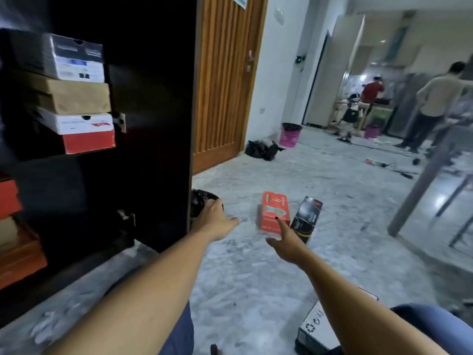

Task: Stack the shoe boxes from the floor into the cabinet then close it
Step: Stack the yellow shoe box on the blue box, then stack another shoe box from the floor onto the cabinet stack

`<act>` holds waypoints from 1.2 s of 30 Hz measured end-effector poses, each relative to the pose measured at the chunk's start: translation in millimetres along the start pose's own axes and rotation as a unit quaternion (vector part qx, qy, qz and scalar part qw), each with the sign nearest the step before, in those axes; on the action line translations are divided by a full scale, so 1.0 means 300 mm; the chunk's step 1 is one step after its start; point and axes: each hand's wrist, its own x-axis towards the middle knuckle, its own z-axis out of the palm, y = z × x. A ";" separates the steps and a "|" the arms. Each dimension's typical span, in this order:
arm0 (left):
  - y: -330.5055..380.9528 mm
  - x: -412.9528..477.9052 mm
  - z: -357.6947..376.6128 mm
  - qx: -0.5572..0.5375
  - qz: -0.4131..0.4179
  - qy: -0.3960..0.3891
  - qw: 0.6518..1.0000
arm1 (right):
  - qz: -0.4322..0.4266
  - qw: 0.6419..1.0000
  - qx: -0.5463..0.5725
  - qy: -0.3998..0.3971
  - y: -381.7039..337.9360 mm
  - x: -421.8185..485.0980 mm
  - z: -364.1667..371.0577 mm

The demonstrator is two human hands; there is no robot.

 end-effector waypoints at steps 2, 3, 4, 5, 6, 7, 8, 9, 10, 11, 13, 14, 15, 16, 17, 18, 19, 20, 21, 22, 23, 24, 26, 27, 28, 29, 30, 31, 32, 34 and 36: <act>0.039 0.038 0.066 0.006 0.017 -0.011 1.000 | 0.014 1.000 0.018 0.008 0.125 0.038 -0.038; 0.060 0.053 0.094 0.006 0.027 -0.017 0.999 | 0.020 0.999 0.025 0.017 0.120 0.002 -0.075; 0.079 0.067 0.120 0.007 0.036 -0.029 0.999 | 0.033 0.998 0.025 0.045 0.117 -0.028 -0.111; 0.095 0.082 0.149 0.011 0.044 -0.043 0.998 | 0.048 0.997 0.011 0.066 0.119 -0.055 -0.145; 0.109 0.095 0.174 0.014 0.051 -0.056 0.997 | 0.066 0.995 0.010 0.077 0.135 -0.067 -0.179; 0.121 0.108 0.199 0.017 0.058 -0.068 0.996 | 0.082 0.993 0.007 0.089 0.154 -0.076 -0.212; 0.133 0.121 0.227 0.017 0.066 -0.074 0.995 | 0.094 0.991 -0.004 0.100 0.182 -0.078 -0.238; 0.147 0.131 0.254 0.015 0.073 -0.078 0.994 | 0.103 0.989 -0.011 0.110 0.211 -0.077 -0.258; 0.164 0.139 0.280 0.015 0.081 -0.083 0.993 | 0.115 0.987 -0.013 0.115 0.245 -0.072 -0.269; 0.180 0.143 0.308 0.016 0.088 -0.091 0.992 | 0.126 0.985 -0.014 0.118 0.272 -0.074 -0.276; 0.202 0.154 0.378 0.024 0.103 -0.113 0.988 | 0.136 0.984 -0.009 0.117 0.315 -0.075 -0.289; 0.208 0.161 0.414 0.034 0.109 -0.124 0.986 | 0.133 0.984 -0.008 0.116 0.340 -0.071 -0.295; 0.210 0.173 0.445 0.048 0.109 -0.135 0.984 | 0.134 0.984 -0.007 0.114 0.361 -0.066 -0.303; 0.211 0.189 0.473 0.066 0.105 -0.145 0.982 | 0.135 0.985 -0.003 0.111 0.391 -0.054 -0.311; 0.214 0.209 0.494 0.084 0.100 -0.153 0.980 | 0.135 0.985 0.001 0.106 0.425 -0.040 -0.320; 0.219 0.232 0.511 0.098 0.094 -0.158 0.978 | 0.132 0.986 0.010 0.102 0.463 -0.019 -0.327; 0.228 0.258 0.528 0.105 0.085 -0.161 0.978 | 0.132 0.986 0.020 0.098 0.497 0.002 -0.335; 0.240 0.289 0.546 0.109 0.079 -0.160 0.978 | 0.131 0.986 0.031 0.097 0.533 0.028 -0.344; 0.254 0.325 0.567 0.110 0.075 -0.158 0.978 | 0.131 0.986 0.038 0.097 0.569 0.057 -0.352; 0.271 0.362 0.590 0.109 0.075 -0.155 0.979 | 0.131 0.986 0.041 0.095 0.608 0.093 -0.358; 0.290 0.397 0.617 0.106 0.076 -0.151 0.980 | 0.132 0.986 0.043 0.090 0.645 0.136 -0.363; 0.304 0.439 0.653 0.101 0.081 -0.148 0.981 | 0.134 0.986 0.045 0.085 0.688 0.190 -0.365; 0.318 0.529 0.746 0.086 0.099 -0.138 0.982 | 0.137 0.987 0.045 0.075 0.773 0.314 -0.352; 0.314 0.577 0.804 0.077 0.104 -0.138 0.982 | 0.137 0.987 0.045 0.071 0.813 0.379 -0.334; 0.305 0.628 0.866 0.063 0.104 -0.138 0.983 | 0.138 0.987 0.051 0.069 0.854 0.450 -0.311; 0.292 0.680 0.929 0.043 0.101 -0.142 0.984 | 0.143 0.986 0.059 0.066 0.890 0.519 -0.284; 0.278 0.726 0.993 0.030 0.097 -0.148 0.984 | 0.149 0.985 0.065 0.060 0.928 0.582 -0.253; 0.268 0.775 1.056 0.025 0.100 -0.156 0.982 | 0.152 0.984 0.070 0.054 0.961 0.640 -0.226; 0.258 0.827 1.115 0.030 0.104 -0.166 0.980 | 0.151 0.984 0.076 0.051 0.999 0.698 -0.198; 0.231 0.934 1.221 0.031 0.104 -0.172 0.979 | 0.147 0.984 0.090 0.052 1.068 0.810 -0.148; 0.218 1.046 1.317 0.012 0.091 -0.165 0.982 | 0.146 0.983 0.098 0.061 1.135 0.904 -0.119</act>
